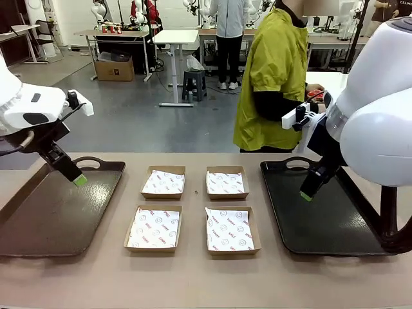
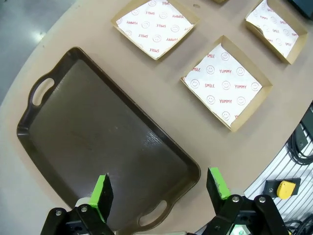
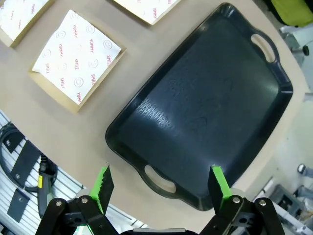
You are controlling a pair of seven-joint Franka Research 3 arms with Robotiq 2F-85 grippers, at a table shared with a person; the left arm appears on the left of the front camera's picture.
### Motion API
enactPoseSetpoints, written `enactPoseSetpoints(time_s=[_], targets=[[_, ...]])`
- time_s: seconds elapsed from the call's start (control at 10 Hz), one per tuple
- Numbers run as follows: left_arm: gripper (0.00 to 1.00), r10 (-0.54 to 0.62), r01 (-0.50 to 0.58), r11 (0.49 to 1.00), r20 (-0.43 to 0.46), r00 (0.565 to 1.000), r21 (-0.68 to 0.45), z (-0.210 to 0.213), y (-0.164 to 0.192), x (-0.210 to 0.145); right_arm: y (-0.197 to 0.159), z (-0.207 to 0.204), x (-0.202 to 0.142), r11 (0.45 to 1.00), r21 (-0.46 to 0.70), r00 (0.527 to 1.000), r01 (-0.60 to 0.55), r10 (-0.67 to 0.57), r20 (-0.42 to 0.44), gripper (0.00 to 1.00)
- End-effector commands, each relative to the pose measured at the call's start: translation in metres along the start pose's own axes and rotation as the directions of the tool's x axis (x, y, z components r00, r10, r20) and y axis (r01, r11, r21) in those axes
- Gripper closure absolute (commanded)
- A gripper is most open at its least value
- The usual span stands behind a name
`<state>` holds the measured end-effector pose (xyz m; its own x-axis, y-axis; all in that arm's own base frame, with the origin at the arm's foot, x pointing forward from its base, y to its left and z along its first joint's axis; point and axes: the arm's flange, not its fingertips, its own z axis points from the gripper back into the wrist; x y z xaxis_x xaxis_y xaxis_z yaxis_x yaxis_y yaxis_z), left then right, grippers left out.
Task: Individually package the donuts and arrange them on the tray.
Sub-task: Pick up one Paper togo box.
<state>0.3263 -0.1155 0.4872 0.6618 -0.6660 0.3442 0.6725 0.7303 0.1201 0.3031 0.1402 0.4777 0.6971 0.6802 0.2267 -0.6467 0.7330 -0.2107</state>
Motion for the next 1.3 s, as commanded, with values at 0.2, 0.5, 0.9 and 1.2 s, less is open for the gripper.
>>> enactPoseSetpoints(time_s=[0.2,0.5,0.9,1.2], targets=[[0.0,0.425,-0.25,0.786,0.202,0.882,-0.565,0.015,0.033,-0.002,-0.03,0.008,-0.029,0.702,0.676,0.912,0.223,-0.395,0.108,0.0],[0.0,0.737,-0.214,0.191,-0.004,0.676,-0.958,0.028,0.075,-0.041,-0.088,-0.012,-0.108,0.118,0.973,0.736,0.196,-0.674,-0.067,0.0],[0.0,0.827,-0.218,-0.123,-0.221,0.517,-0.968,0.019,0.14,-0.128,-0.138,-0.046,-0.192,-0.187,0.977,0.618,0.099,-0.759,-0.208,0.0],[0.0,0.841,-0.317,-0.168,-0.303,0.447,-0.933,0.002,0.167,-0.18,-0.156,-0.055,-0.228,-0.186,0.977,0.538,0.102,-0.816,-0.212,0.0]])
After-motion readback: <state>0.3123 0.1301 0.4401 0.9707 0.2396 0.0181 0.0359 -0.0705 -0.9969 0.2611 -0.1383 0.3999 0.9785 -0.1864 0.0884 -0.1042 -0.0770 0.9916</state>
